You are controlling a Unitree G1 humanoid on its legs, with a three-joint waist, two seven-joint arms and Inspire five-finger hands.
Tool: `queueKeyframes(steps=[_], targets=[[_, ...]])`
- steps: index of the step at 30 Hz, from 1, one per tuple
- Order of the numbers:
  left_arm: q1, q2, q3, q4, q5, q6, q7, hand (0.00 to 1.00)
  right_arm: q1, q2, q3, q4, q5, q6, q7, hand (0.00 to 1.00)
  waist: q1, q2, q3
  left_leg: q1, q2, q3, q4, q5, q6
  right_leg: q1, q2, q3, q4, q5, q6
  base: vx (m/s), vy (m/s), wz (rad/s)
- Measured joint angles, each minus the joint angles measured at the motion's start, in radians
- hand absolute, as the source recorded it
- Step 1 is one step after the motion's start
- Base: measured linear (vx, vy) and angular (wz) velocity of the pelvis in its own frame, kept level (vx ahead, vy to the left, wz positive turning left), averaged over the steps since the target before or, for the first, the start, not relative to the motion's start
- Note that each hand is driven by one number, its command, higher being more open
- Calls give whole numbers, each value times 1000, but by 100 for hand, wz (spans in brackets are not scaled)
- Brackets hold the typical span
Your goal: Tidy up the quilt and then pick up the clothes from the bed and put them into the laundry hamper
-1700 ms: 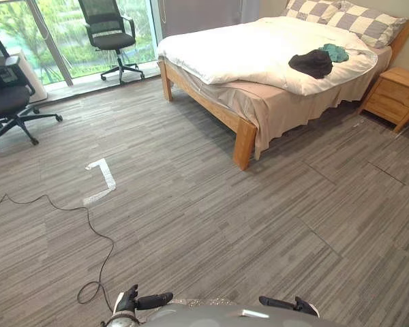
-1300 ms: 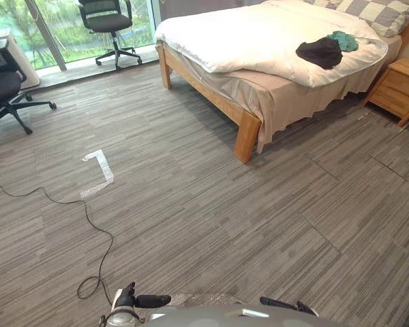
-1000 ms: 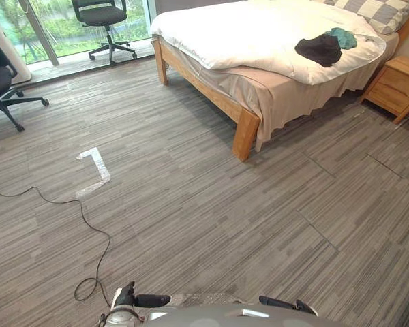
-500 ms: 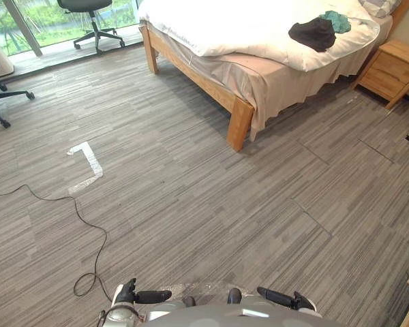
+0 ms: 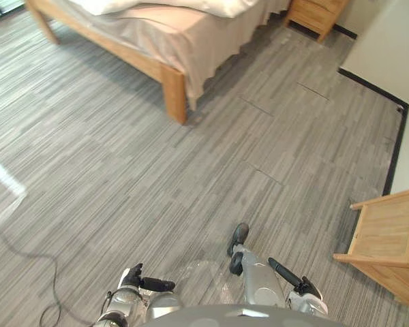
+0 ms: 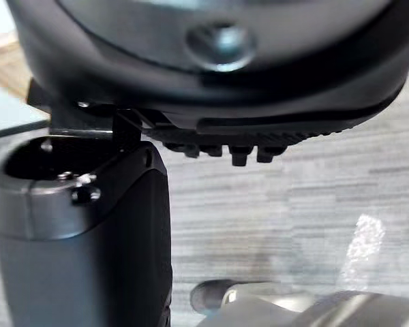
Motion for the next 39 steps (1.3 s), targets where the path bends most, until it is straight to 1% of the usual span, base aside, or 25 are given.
queueKeyframes(steps=[2,4,5,6,7,8,10,13,15,16,19,20,21,22,23,24,25,27,30,31,32,34,36,37,39], targets=[[-13,-33,1,-5,12,-13,-2,100,-14,-18,-31,-25,0,-25,13,100,-21,57,-2,27,72,30,8,27,-51,-89,10,0,249,-47,-97,661,-609,-31],[-19,-70,36,-24,11,-23,-4,100,-35,-31,-40,-15,-22,-25,26,100,-24,84,-1,-35,188,5,256,87,-34,-89,75,4,355,-194,-124,670,-594,-50],[-18,-78,44,-26,9,-22,-5,100,-35,-31,-41,-12,-45,-19,25,100,-24,89,1,-79,232,-24,381,114,22,-60,102,-1,338,-212,-129,677,-506,-36],[-17,-87,57,-37,-1,-19,-13,100,-35,-34,-36,2,-62,-12,21,100,-23,95,4,-165,291,-64,585,147,149,0,152,-4,286,-226,-131,635,-433,-32],[-16,-93,65,-68,-14,-21,-11,100,-33,-43,-15,35,-91,4,7,100,-7,95,7,-268,291,-157,820,111,164,86,209,10,202,-223,-137,729,-467,-35],[-16,-93,68,-101,-28,-27,-3,100,-41,-54,29,65,-91,15,-6,100,4,86,13,-359,218,-269,958,53,110,175,243,23,128,-225,-137,572,-353,-32],[-16,-100,76,-132,-34,-45,7,100,-50,-78,98,111,-97,39,-8,100,30,71,22,-484,107,-320,1037,-10,57,289,273,52,34,-233,-127,509,-239,-28],[-41,-104,108,-178,-104,-46,9,100,-82,-94,136,132,-163,56,-19,100,83,53,40,-647,16,-211,894,-83,86,411,287,104,-59,-241,-112,595,-154,-49],[-61,-104,162,-194,-134,-58,14,100,-133,-76,142,123,-170,51,-29,100,107,25,65,-713,-61,-165,622,-43,139,512,272,135,-122,-265,-77,714,-38,-56],[-66,-105,165,-200,-156,-61,18,100,-156,-64,146,113,-171,44,-30,100,121,7,75,-732,-97,-117,378,92,187,586,260,138,-167,-289,-44,603,30,-35],[-73,-104,162,-194,-157,-58,19,100,-161,-40,187,83,-168,26,-37,100,153,-6,53,-720,-128,-32,280,308,308,646,227,155,-195,-314,-1,633,88,-28],[-83,-102,177,-191,-157,-59,15,100,-172,-20,201,76,-169,14,-32,100,151,-43,60,-706,-167,-43,280,266,351,640,176,143,-154,-292,50,730,130,24],[-83,-103,233,-187,-168,-56,9,100,-187,4,196,79,-170,10,-20,100,156,-55,65,-685,-155,-44,334,235,378,606,145,153,3,-256,98,876,172,26],[-81,-91,294,-176,-194,-53,7,100,-189,41,182,81,-170,24,-15,100,191,-47,72,-686,-89,-31,528,158,407,578,151,174,203,-134,95,814,237,15],[-76,-80,301,-170,-191,-53,7,100,-182,56,180,81,-170,29,-15,100,192,-36,81,-687,-83,-23,572,121,398,567,148,177,296,-71,91,585,226,51],[-48,-75,292,-167,-179,-47,9,100,-138,63,171,69,-168,35,-19,100,172,-56,47,-607,-141,-24,427,130,354,498,102,196,533,33,87,421,327,90],[-35,-54,269,-159,-178,-42,15,100,-130,58,176,58,-169,20,-12,100,168,-65,47,-506,-187,-52,341,99,361,423,53,190,792,-35,42,278,255,136],[-43,-58,257,-132,-179,-28,18,100,-110,36,170,28,-167,4,-14,100,126,-78,43,-391,-254,-186,259,79,360,296,14,194,911,-137,-36,511,114,171],[-42,-92,244,-115,-180,-15,20,100,-88,-1,130,-25,-158,-5,-7,100,101,-22,53,-253,-243,-346,196,44,338,119,20,200,744,-239,-45,621,-77,174],[-45,-95,224,-107,-179,-13,23,100,-90,-19,119,-28,-161,-10,-7,100,100,-15,56,-199,-229,-415,171,34,320,92,28,196,535,-242,-36,822,-256,203],[-44,-98,202,-109,-179,-16,28,100,-81,-37,119,-26,-168,-8,-5,100,98,-5,58,-155,-210,-478,158,16,290,87,35,203,278,-210,3,694,-286,190],[-30,-94,186,-111,-179,-21,35,100,-70,-42,113,-19,-179,-1,0,100,100,-14,53,-88,-184,-540,134,-24,238,80,30,260,-1,-129,80,726,-432,165],[12,-93,214,-116,-186,-21,41,100,-67,-40,108,9,-208,9,9,100,103,-51,29,-32,-166,-591,154,-102,203,48,20,344,-26,-114,75,798,-592,150],[24,-100,230,-119,-180,-24,39,100,-67,-46,102,26,-207,13,20,100,96,-27,12,-43,-132,-642,242,-152,183,14,48,396,136,-39,85,686,-585,158],[31,-141,264,-112,-184,-33,33,100,-70,-73,109,23,-211,10,30,100,77,32,-6,-155,-67,-665,514,-147,153,55,73,326,220,-89,34,631,-571,150]])
